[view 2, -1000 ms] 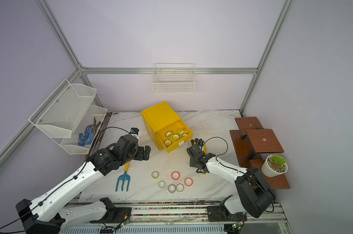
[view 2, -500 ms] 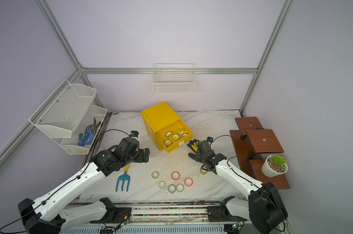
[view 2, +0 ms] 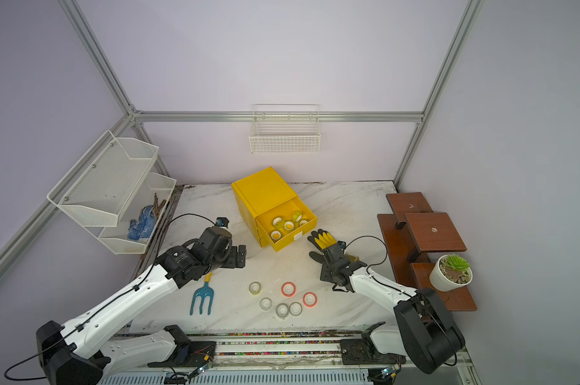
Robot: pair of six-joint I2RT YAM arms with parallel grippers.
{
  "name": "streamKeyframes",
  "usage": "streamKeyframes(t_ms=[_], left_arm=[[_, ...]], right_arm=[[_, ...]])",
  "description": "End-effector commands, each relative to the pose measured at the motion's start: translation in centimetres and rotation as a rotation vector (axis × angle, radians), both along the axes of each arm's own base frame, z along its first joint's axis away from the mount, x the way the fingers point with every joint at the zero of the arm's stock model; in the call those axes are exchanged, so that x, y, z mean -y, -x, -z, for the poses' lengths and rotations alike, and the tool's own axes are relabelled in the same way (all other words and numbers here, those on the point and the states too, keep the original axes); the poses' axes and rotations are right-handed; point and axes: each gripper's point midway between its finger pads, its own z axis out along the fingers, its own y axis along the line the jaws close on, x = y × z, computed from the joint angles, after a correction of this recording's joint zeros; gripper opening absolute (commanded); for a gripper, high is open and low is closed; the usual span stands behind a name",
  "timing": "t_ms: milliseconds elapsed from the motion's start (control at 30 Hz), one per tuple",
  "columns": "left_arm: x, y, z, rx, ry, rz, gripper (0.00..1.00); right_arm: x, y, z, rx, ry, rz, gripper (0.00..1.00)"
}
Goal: Place the transparent tape into the drawer according to color
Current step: Adjust the distractor at the center of the board, then pick up the tape at the center of the board.
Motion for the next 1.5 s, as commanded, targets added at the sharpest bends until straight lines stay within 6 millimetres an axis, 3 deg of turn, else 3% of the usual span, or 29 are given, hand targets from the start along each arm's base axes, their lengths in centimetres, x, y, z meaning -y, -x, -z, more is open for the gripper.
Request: streamKeyframes(t_ms=[0, 100, 300, 600, 800, 900, 1067, 1167, 1333, 1400, 1467], left_arm=[[0.1, -0.4, -0.3, 0.016, 0.031, -0.023, 1.0], [0.1, -0.5, -0.1, 0.011, 0.028, -0.025, 1.0], [0.4, -0.5, 0.1, 0.001, 0.035, -0.019, 1.0], [0.5, -0.4, 0.0, -0.001, 0.047, -0.013, 1.0], [0.7, -0.3, 0.1, -0.01, 0.055, -0.008, 1.0], [0.8, -0.2, 0.3, -0.019, 0.063, -0.006, 1.0], [0.5, 0.1, 0.7, -0.028, 0.066, -0.016, 1.0], [0.3, 0.3, 1.0, -0.03, 0.065, -0.025, 1.0], [0.1, 0.3, 0.9, -0.024, 0.065, -0.033, 1.0], [0.0, 0.3, 0.8, -0.02, 0.067, -0.037, 1.0], [0.0, 0.3, 0.7, -0.018, 0.069, -0.038, 1.0]], right_arm=[[0.1, 0.9, 0.9, -0.039, 0.004, -0.002, 0.6], [0.2, 0.9, 0.7, -0.024, 0.005, -0.002, 0.57], [1.1, 0.0, -0.4, 0.021, 0.039, 0.045, 0.38], [1.7, -2.3, -1.7, 0.067, 0.104, 0.094, 0.39], [1.0, -2.9, -3.0, 0.086, 0.085, 0.073, 0.15], [0.2, -2.6, -4.5, 0.095, 0.033, 0.038, 0.07], [-1.8, -2.1, -11.3, 0.263, -0.125, -0.079, 0.03], [-2.6, -1.7, -16.8, 0.424, -0.215, -0.153, 0.03], [-5.0, -0.9, -27.8, 0.721, -0.381, -0.314, 0.04], [-6.4, -1.3, -31.0, 0.789, -0.433, -0.378, 0.04], [-8.2, -2.2, -33.0, 0.82, -0.484, -0.44, 0.05]])
